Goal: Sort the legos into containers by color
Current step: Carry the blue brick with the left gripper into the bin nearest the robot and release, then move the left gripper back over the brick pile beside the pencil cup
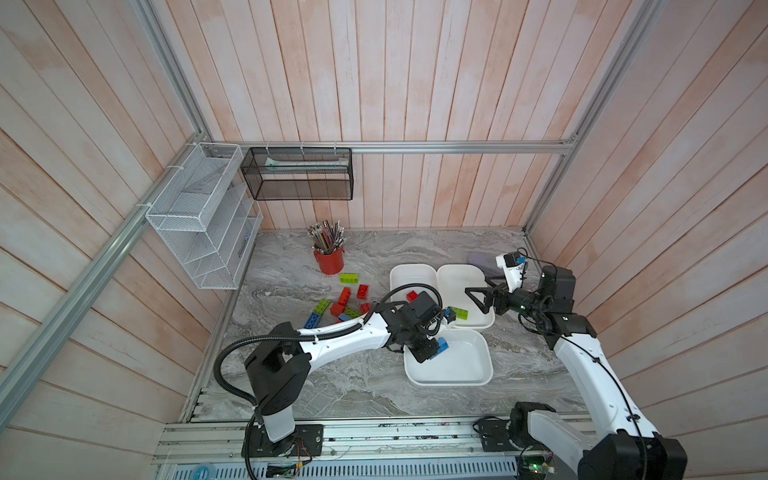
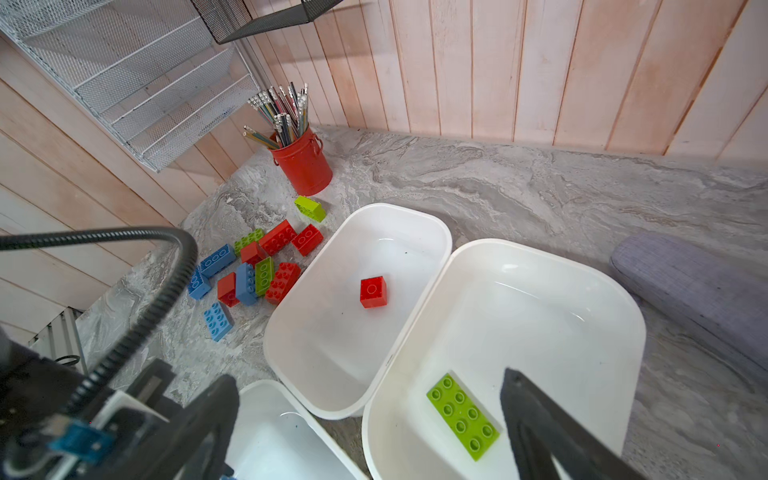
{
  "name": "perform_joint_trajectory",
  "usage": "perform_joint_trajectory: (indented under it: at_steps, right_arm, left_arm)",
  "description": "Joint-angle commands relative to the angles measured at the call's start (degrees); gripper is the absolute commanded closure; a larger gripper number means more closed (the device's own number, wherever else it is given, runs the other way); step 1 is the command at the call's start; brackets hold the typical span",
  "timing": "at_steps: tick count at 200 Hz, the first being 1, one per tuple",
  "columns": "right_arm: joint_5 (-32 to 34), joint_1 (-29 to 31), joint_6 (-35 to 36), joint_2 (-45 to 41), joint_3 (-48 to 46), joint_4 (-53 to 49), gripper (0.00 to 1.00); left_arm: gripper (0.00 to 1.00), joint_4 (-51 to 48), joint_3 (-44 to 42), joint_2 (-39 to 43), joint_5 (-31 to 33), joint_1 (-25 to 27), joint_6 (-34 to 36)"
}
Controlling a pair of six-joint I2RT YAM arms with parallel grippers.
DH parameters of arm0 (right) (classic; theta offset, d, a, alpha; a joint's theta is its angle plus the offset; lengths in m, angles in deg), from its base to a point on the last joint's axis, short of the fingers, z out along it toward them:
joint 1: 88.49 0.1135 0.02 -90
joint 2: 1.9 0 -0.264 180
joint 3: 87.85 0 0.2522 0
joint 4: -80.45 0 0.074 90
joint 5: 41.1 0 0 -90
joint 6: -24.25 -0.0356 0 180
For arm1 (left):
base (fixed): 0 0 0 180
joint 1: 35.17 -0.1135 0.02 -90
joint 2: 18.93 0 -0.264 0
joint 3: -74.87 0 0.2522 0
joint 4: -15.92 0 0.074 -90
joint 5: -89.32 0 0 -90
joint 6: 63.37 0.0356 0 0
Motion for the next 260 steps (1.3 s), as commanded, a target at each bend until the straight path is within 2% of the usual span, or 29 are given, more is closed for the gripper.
perform_joint_trajectory:
  at_steps: [1, 14, 27, 35, 60, 77, 81, 106, 118, 136, 150, 166, 202, 260]
  right_arm:
    - [0.01, -0.28, -0.72, -0.92, -1.02, -1.17, 0.02]
    - [-0.53, -0.26, -0.80, -1.06, -1.53, -0.82, 0.02]
    - [-1.79, -0.28, -1.72, -1.10, -2.18, 0.42, 0.02]
    - [-2.62, -0.27, -2.08, -0.98, -2.37, 1.14, 0.02]
    - [-4.03, -0.29, -2.10, -0.42, -2.38, 1.63, 0.02]
    - [-4.93, -0.26, -1.93, -0.38, -2.34, 1.55, 0.02]
    - [-5.33, -0.27, -1.91, -0.53, -2.38, 1.68, 0.02]
    - [-6.58, 0.08, -2.38, -0.87, -2.82, 3.00, 0.02]
    - [-6.61, 0.49, -2.46, -0.80, -2.91, 3.21, 0.02]
    - [-6.33, 0.78, -2.46, -0.79, -3.07, 3.20, 0.02]
    - [-6.31, 0.85, -2.63, -0.66, -3.07, 3.39, 0.02]
    - [-6.33, 1.11, -2.80, -0.63, -3.09, 3.79, 0.02]
    - [-5.83, 1.32, -2.44, -0.27, -2.74, 3.33, 0.02]
    - [-4.91, 1.31, -2.32, -0.18, -3.79, 4.09, 0.02]
  left_arm:
    - [0.76, 1.49, -0.14, -1.95, 0.07, 0.92, -0.60]
    - [0.70, 1.47, 0.00, -2.54, -0.36, 1.16, -0.13]
    - [0.47, 0.68, 0.45, -2.05, -0.09, 1.25, 0.54]
    - [0.38, -0.06, 1.01, -1.21, 0.41, 1.25, 1.42]
    - [0.26, -1.19, 1.80, 3.59, 0.18, -1.36, 2.53]
    - [0.26, -2.44, 1.24, 7.88, 0.16, -3.84, 4.67]
    - [0.26, -2.73, 1.04, 8.69, 0.41, -6.31, 5.38]
    - [0.25, -4.51, 1.84, 10.12, 3.77, -13.68, 9.82]
    - [0.25, -4.94, 2.80, 9.69, 4.50, -16.44, 14.70]
    - [0.28, -5.52, 3.69, 8.04, 6.03, -21.62, 25.92]
    - [0.30, -7.50, 7.80, 4.90, 5.31, -26.38, 31.19]
    - [0.30, -5.23, 8.44, 2.56, 4.80, -29.76, 36.94]
    - [0.29, -0.72, 10.68, -3.87, 10.22, -33.39, 46.60]
    - [0.28, -3.17, 16.87, -13.46, 13.84, -38.08, 51.49]
